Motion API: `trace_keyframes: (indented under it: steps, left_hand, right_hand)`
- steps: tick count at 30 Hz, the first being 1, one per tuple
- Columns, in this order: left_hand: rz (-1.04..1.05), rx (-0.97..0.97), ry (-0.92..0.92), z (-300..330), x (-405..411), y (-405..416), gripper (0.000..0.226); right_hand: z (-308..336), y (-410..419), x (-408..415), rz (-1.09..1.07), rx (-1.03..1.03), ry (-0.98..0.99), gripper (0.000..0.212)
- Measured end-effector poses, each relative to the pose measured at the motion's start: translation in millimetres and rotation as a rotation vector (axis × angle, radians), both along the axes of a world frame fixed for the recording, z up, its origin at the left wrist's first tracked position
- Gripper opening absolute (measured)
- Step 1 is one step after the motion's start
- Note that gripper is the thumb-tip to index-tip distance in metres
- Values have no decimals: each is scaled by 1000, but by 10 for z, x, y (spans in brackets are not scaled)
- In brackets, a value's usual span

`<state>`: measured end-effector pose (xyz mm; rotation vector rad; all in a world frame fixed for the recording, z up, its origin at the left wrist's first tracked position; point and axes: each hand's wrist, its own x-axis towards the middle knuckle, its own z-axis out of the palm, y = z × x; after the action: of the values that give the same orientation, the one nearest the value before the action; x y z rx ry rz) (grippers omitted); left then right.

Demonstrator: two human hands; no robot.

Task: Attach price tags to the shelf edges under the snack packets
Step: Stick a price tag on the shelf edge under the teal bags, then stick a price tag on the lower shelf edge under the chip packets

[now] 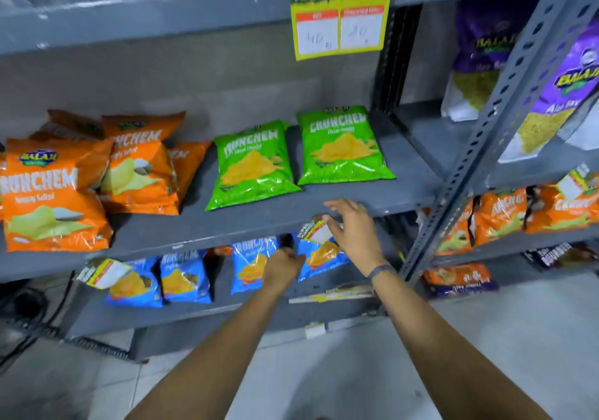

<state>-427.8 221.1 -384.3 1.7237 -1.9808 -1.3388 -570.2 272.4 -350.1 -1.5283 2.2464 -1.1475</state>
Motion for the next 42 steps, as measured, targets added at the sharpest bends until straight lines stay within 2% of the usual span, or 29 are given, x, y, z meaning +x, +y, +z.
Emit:
trace_keyframes:
  steps: [3, 6, 7, 10, 16, 18, 22, 25, 28, 34, 37, 42]
  left_hand:
    - [28, 51, 4, -59, -88, -138, 33]
    - [9, 47, 69, -30, -187, -273, 13]
    - [6, 58, 82, -34, -208, -307, 14]
    - [23, 31, 125, -108, -238, -361, 36]
    - [-67, -94, 76, -53, -130, -395, 37]
    - [-99, -176, 21, 8, -91, -436, 32]
    - [-197, -399, -206, 73, -1, -486, 28]
    - [-342, -528, -393, 14, 48, -478, 36]
    - [-445, -614, -520, -21, 1, -501, 37]
    - [-498, -664, -674, 22, -142, -585, 31]
    - [-504, -671, -699, 33, -141, -578, 32]
    - [-509, -721, -683, 126, -104, -633, 34]
  right_hand:
    - [-131, -144, 47, 37, 136, 118, 31]
    - [-183, -291, 42, 55, 202, 178, 24]
    - [-187, -329, 30, 50, 216, 182, 19]
    - [-171, -423, -18, 27, 244, 161, 12]
    - [-43, -576, -107, 22, 332, 18, 11]
    - [-24, -581, -132, 32, 334, -28, 10]
    - [-59, -450, -221, 118, 303, -72, 16]
    - [-142, -339, -234, 206, 306, 156, 15]
    - [-190, -338, -180, 199, 347, 421, 8]
    - [-217, -397, -103, 159, 415, 622, 14]
    - [-232, -412, -96, 163, 412, 606, 16]
    - [-185, -410, -208, 165, 309, 342, 22]
